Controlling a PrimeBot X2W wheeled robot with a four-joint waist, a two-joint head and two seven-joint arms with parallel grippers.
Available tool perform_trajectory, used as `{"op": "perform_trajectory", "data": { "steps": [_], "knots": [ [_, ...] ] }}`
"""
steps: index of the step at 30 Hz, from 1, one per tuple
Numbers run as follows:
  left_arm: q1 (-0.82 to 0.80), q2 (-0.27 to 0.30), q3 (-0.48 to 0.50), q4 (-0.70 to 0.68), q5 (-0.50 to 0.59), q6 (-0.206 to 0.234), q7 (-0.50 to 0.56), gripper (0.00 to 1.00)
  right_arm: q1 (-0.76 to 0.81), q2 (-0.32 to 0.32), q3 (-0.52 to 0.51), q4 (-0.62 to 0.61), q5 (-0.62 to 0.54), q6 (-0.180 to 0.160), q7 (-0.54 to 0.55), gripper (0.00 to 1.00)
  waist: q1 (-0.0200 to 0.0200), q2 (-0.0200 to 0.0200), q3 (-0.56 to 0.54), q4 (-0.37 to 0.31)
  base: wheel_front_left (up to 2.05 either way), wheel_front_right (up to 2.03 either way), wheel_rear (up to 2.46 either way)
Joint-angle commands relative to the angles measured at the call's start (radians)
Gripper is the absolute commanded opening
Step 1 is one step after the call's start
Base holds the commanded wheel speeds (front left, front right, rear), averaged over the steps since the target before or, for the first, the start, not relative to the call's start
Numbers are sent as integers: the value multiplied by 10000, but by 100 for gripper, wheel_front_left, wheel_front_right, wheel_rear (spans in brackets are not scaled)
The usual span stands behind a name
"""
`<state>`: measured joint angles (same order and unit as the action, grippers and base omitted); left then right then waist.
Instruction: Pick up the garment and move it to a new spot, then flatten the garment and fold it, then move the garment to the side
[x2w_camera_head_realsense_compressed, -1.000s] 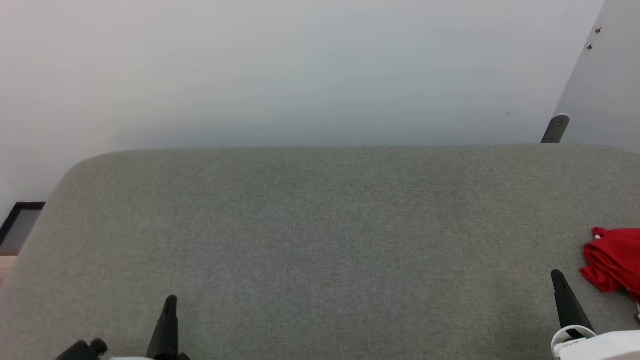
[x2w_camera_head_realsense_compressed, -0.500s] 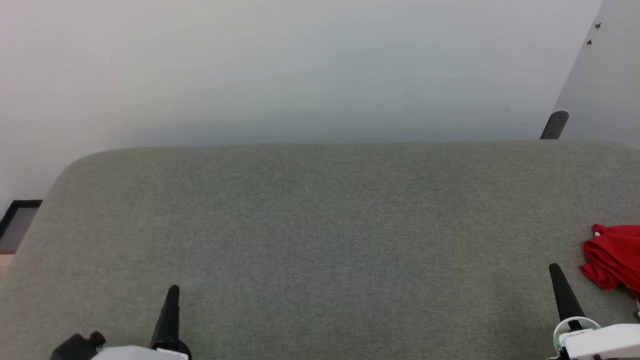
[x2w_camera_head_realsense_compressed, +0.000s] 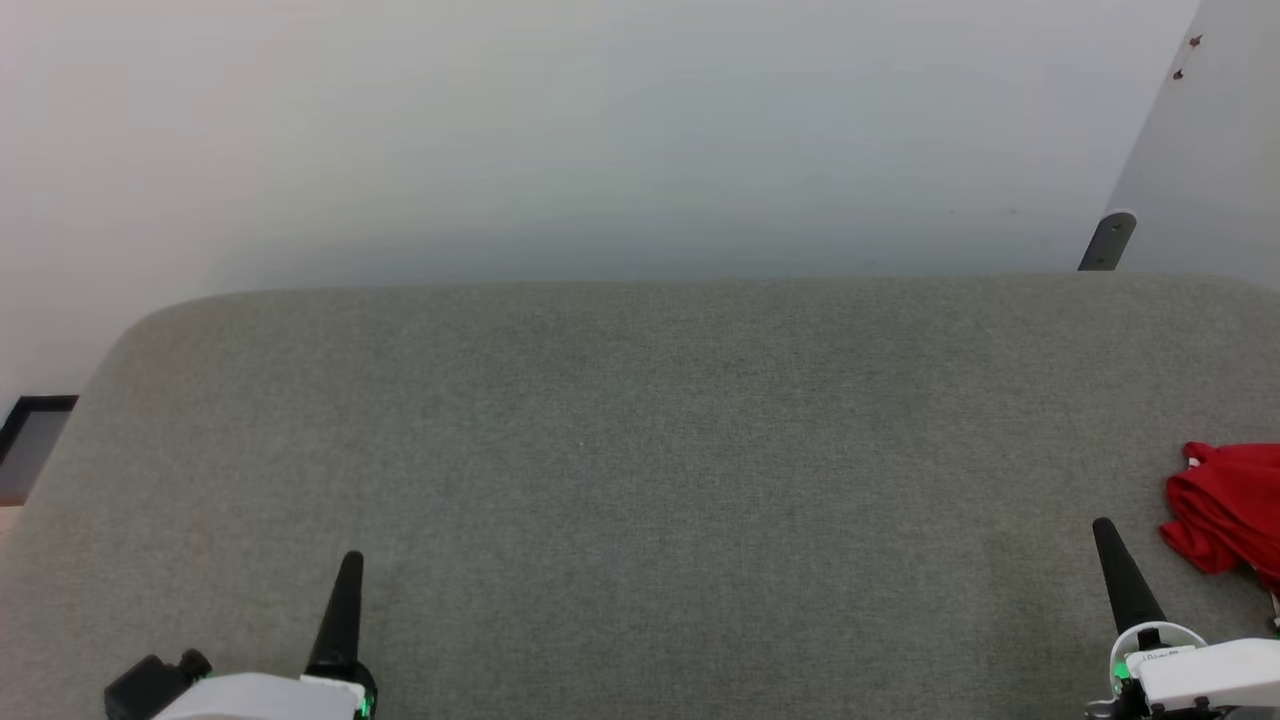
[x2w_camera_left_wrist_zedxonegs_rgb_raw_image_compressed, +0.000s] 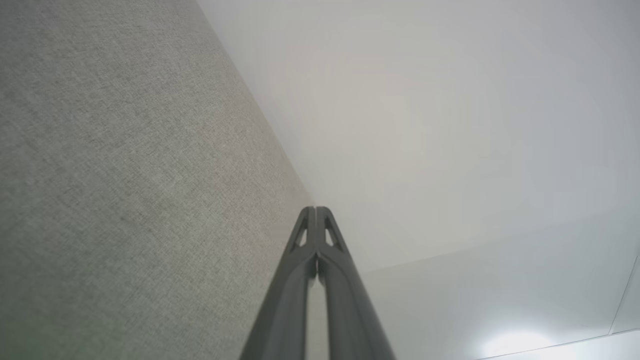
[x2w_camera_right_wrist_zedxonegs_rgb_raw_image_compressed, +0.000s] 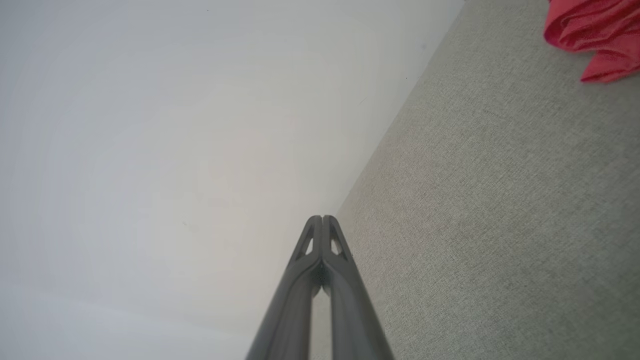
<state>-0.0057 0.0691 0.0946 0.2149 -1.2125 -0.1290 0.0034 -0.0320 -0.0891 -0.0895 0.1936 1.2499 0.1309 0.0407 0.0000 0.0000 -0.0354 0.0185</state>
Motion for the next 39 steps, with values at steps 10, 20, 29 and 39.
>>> {"op": "perform_trajectory", "data": {
  "steps": [10, 20, 29, 39],
  "knots": [
    [-429, -40, 79, 41, -1068, -21, 297, 0, -362, 102, -102, 93, 999, -1, 205, 0, 0, 0, 79, -39, 0, 0, 0],
    [-609, -83, 119, 108, -1856, -23, 520, 0, -502, 187, -150, 203, 1676, 0, 353, 0, 0, 0, 150, -73, 0, 0, 0],
    [-742, -116, 146, 165, -2445, -25, 678, 0, -600, 245, -179, 292, 2231, 1, 468, 0, 0, 0, 208, -100, 0, 0, 0],
    [-897, -153, 178, 231, -3128, -28, 881, 0, -687, 312, -215, 397, 2842, 0, 580, 0, 0, 0, 279, -134, 0, 0, 0]
  ]
}}
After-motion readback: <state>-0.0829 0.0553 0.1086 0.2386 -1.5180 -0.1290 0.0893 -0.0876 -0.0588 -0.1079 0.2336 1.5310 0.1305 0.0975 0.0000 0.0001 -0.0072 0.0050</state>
